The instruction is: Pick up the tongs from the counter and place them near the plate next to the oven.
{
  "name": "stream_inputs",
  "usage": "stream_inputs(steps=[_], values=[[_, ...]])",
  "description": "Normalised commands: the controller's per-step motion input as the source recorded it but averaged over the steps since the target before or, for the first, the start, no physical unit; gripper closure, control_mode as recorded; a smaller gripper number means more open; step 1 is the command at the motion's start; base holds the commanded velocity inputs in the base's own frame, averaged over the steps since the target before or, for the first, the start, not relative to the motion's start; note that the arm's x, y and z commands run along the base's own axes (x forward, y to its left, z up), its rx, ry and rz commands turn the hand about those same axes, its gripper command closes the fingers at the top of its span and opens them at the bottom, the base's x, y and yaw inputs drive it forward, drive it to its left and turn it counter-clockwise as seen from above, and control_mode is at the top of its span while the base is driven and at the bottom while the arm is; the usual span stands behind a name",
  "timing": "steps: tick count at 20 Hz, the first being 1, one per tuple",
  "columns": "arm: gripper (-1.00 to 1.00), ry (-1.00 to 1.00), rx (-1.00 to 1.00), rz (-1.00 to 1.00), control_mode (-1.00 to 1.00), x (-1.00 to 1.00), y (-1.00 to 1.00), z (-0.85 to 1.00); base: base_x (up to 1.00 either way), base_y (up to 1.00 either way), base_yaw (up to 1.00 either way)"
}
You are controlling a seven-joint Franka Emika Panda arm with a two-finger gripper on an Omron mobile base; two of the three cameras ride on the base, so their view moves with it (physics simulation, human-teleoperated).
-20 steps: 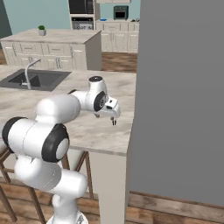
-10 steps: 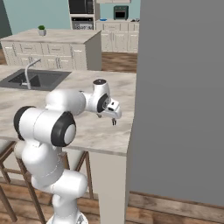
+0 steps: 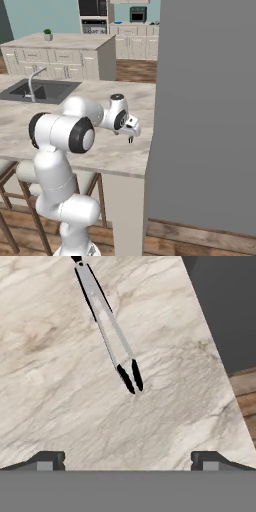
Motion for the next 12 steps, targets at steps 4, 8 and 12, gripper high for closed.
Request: stream_inputs(steps=[4, 8, 12], values=[[-1.00, 0.00, 0.00, -0.03, -1.00, 0.40, -0.04, -0.27, 0.00, 0.00, 0.00], [-1.00, 0.00, 0.02, -0.06, -1.00, 0.38, -0.11, -0.28, 0.00, 0.00, 0.00], [-1.00, 0.00, 0.04, -0.06, -1.00, 0.36, -0.13, -0.26, 0.00, 0.00, 0.00]])
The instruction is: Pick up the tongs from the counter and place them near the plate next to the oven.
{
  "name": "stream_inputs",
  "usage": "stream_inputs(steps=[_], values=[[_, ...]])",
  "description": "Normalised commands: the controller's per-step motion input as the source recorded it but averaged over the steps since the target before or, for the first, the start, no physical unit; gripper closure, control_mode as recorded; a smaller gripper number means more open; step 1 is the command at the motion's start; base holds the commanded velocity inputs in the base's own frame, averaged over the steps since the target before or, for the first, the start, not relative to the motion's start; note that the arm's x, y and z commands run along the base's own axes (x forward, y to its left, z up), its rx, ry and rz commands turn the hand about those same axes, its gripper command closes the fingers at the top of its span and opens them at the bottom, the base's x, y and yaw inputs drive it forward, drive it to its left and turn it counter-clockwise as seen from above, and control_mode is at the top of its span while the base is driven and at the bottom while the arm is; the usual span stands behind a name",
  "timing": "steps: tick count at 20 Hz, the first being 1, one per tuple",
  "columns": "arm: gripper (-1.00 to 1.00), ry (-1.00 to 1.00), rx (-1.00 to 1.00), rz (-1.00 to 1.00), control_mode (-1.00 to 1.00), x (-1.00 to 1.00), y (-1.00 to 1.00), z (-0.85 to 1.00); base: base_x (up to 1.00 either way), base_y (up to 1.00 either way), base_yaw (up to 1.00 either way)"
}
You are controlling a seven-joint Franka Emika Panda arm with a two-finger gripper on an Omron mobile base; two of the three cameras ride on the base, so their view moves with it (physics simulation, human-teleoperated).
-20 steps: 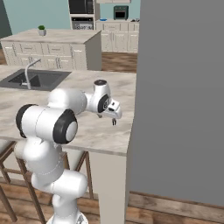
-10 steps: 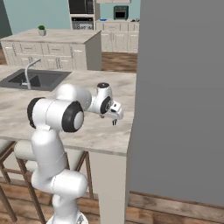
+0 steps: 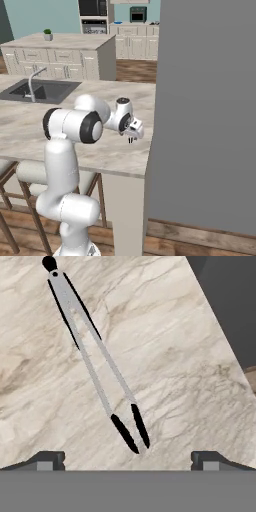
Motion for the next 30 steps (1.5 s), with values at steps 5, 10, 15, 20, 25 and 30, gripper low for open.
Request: stream_inputs(steps=[5, 10, 15, 20, 25, 30], values=[[-1.00, 0.00, 0.03, -0.06, -1.00, 0.26, -0.03, -0.26, 0.00, 0.00, 0.00], [-1.00, 0.00, 0.01, -0.04, -1.00, 0.27, 0.00, -0.30, 0.00, 0.00, 0.00], [-1.00, 0.00, 0.00, -0.03, -1.00, 0.31, 0.00, -0.36, 0.00, 0.00, 0.00], [-1.00, 0.00, 0.00, -0.02, -1.00, 0.30, 0.00, -0.42, 0.00, 0.00, 0.00], [1.00, 0.00, 0.00, -0.05, -1.00, 0.03, 0.04, -0.46, 0.00, 0.00, 0.00], [1.00, 0.02, -0.01, -0.04, -1.00, 0.00, 0.25, -0.72, 0.00, 0.00, 0.00]])
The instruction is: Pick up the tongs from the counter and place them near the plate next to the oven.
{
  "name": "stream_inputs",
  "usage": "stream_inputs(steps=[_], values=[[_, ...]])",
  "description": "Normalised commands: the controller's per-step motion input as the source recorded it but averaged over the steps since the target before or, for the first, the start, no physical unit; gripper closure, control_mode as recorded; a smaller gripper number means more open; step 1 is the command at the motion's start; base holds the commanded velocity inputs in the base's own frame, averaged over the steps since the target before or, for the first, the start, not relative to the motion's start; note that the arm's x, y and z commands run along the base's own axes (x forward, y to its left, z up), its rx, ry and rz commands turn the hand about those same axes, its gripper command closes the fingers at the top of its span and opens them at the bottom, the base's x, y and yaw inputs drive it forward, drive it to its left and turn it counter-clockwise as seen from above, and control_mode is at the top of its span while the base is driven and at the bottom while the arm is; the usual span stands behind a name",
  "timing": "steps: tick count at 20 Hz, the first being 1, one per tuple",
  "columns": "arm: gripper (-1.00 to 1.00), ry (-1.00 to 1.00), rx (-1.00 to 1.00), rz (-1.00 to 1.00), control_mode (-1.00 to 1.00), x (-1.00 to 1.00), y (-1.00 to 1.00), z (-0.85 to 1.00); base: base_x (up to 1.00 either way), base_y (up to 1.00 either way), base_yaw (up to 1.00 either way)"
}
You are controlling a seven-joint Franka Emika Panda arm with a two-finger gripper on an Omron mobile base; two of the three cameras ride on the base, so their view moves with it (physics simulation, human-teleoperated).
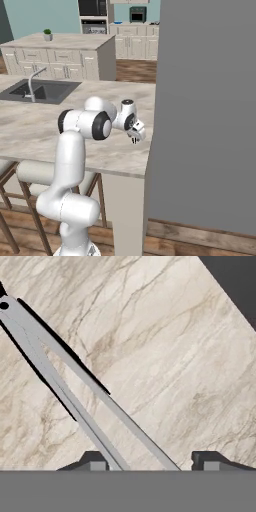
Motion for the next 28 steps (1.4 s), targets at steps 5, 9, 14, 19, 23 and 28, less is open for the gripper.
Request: stream_inputs(steps=[5, 9, 14, 19, 23, 28], values=[[1.00, 0.03, -0.01, -0.04, -1.00, -0.12, 0.34, -0.72, 0.00, 0.00, 0.00], [1.00, 0.00, 0.00, 0.02, -1.00, -0.81, 0.19, -0.19, 0.00, 0.00, 0.00], [1.00, 0.00, -0.04, 0.17, -1.00, -0.88, 0.28, 0.00, 0.00, 0.00, 0.00], [1.00, -0.03, -0.07, 0.18, -1.00, -0.51, 0.19, 0.12, 0.00, 0.00, 0.00], [1.00, -0.25, 0.06, 0.08, -1.00, -0.98, -0.19, 0.87, 0.00, 0.00, 0.00], [1.00, -0.12, 0.09, 0.03, -1.00, -1.00, -0.22, 1.00, 0.00, 0.00, 0.00]])
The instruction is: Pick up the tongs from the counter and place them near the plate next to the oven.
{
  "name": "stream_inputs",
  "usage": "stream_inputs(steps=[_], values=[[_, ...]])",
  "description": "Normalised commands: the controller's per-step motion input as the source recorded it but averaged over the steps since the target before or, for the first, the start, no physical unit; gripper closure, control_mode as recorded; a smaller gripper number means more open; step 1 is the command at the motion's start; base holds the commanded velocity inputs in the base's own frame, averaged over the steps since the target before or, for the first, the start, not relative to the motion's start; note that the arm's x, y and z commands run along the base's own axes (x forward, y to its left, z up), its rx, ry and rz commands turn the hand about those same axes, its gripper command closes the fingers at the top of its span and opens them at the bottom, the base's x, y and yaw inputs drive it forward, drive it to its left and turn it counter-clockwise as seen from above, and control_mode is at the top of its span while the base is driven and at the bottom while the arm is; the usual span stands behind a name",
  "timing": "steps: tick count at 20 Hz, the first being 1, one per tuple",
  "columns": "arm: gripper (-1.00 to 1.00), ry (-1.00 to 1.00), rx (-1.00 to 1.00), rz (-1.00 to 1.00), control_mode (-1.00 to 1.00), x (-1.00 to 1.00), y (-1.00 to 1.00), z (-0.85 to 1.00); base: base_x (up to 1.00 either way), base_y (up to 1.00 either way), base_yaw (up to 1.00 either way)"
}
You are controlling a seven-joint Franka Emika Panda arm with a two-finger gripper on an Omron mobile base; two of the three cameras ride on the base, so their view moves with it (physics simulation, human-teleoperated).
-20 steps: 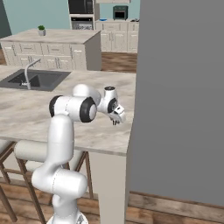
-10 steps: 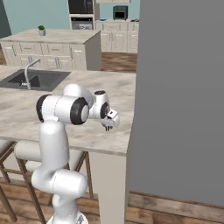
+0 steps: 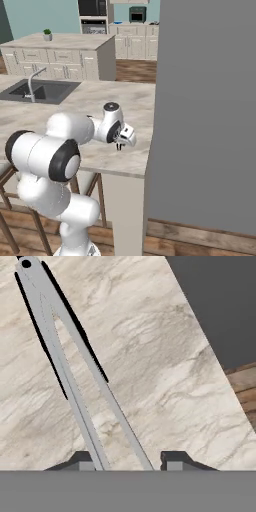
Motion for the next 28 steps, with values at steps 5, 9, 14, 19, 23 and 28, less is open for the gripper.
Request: stream_inputs(steps=[5, 9, 14, 19, 23, 28], values=[[1.00, 0.23, -0.09, 0.05, -1.00, -1.00, 0.00, 1.00, 0.00, 0.00, 0.00], [1.00, 0.20, -0.06, 0.03, -1.00, -1.00, 0.00, 1.00, 0.00, 0.00, 0.00], [1.00, 0.01, 0.01, 0.08, -1.00, -1.00, 0.00, 0.73, 0.00, 0.00, 0.00], [1.00, 0.00, 0.01, 0.18, -1.00, -0.86, 0.29, 0.19, 0.00, 0.00, 0.00], [1.00, 0.00, 0.00, 0.16, -1.00, -0.26, 0.36, 0.00, 0.00, 0.00, 0.00], [1.00, 0.00, 0.00, 0.11, -1.00, -0.19, 0.00, 0.00, 0.00, 0.00, 0.00]])
